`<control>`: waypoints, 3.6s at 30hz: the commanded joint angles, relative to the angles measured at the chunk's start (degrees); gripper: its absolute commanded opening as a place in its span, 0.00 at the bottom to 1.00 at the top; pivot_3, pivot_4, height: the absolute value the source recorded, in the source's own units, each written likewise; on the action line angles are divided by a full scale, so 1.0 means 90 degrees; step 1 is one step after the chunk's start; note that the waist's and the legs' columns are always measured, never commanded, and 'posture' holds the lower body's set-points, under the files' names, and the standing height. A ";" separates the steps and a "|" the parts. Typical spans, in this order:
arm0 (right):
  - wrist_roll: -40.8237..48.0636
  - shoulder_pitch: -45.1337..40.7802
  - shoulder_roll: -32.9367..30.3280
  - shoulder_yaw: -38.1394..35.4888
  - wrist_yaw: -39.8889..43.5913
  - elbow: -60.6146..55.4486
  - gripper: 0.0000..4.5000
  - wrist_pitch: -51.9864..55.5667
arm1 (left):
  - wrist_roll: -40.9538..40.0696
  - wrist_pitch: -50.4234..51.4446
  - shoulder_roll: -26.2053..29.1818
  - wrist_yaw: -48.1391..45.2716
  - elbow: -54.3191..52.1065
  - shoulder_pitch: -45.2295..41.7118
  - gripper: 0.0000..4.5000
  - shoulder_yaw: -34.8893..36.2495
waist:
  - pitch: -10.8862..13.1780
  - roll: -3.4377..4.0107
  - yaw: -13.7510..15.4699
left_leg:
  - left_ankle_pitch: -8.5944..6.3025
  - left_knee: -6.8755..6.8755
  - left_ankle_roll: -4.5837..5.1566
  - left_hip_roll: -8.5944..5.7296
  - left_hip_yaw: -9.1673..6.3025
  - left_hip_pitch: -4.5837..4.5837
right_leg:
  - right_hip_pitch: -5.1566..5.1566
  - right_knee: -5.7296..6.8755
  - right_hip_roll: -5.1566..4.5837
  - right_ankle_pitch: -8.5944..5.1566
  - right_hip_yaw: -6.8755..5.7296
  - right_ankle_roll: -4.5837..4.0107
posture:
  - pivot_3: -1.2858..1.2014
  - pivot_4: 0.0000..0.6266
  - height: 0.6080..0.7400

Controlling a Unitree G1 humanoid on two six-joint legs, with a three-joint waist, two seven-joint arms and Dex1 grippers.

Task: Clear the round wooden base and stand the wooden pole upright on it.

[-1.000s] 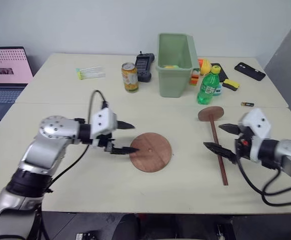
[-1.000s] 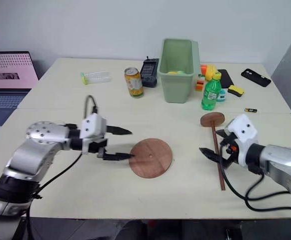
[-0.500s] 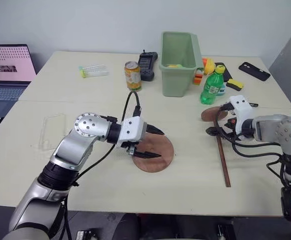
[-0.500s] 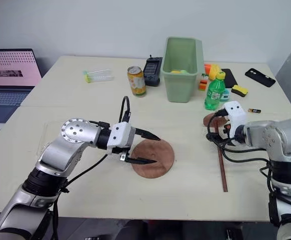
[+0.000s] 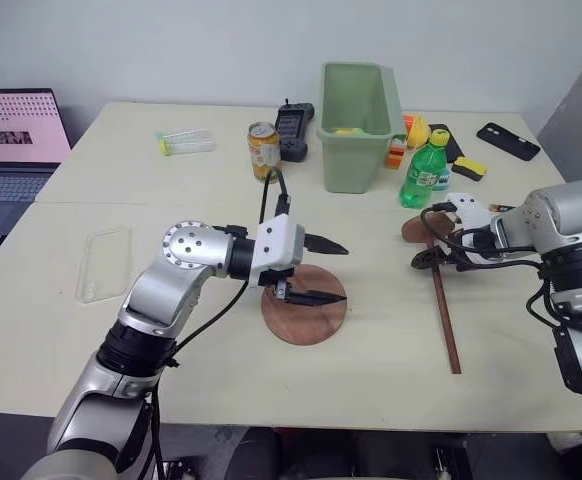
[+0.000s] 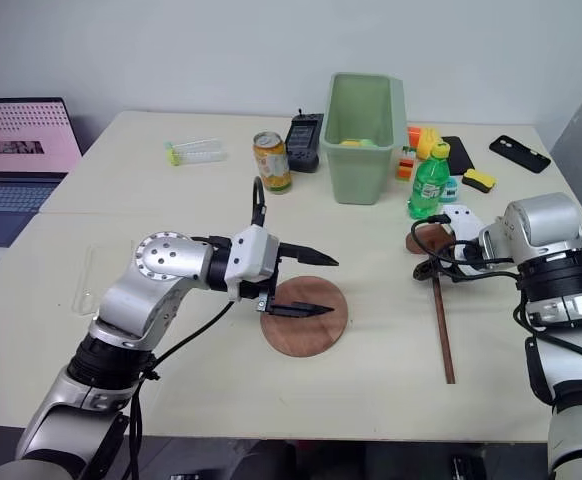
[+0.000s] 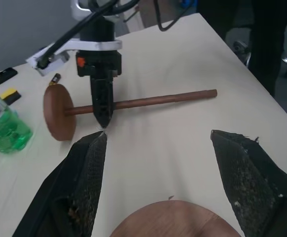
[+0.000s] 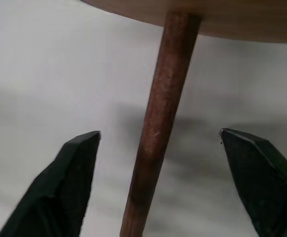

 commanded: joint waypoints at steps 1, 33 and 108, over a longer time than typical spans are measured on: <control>-0.0180 -0.0336 -0.0018 0.0095 0.0313 0.0223 0.67 -0.0117 | -0.0486 0.0334 0.0082 0.0054 -0.0442 -0.0163 0.78 0.0397 | 0.0001 0.0001 0.0000 | 0.0000 0.0000 0.0000 -0.0001 -0.0001 -0.0002 | -0.0003 0.0001 0.0000 0.0000 0.0000 0.0000 | 0.52 0.24 1.00; 0.1200 0.1520 0.2682 -0.3576 -0.0140 -0.6412 0.06 -0.2610 | -0.0462 0.0888 0.2372 0.0189 -0.1362 0.1843 0.78 0.1634 | 0.0008 0.0020 -0.0088 | 0.0002 0.0001 -0.0003 0.0014 -0.0003 -0.0059 | -0.0091 0.0053 -0.0013 -0.0001 0.0003 0.0000 | 0.52 0.24 1.00; -0.0954 0.3713 0.3046 0.0505 0.0733 -0.4191 0.06 -0.6760 | 0.0256 0.0146 0.2658 0.0326 -0.1070 0.2884 0.78 0.1568 | -0.0014 0.0023 -0.0130 | 0.0002 -0.0013 -0.0002 0.0015 0.0001 0.0100 | 0.0038 0.0065 -0.0005 -0.0007 0.0007 -0.0005 | 0.52 0.24 1.00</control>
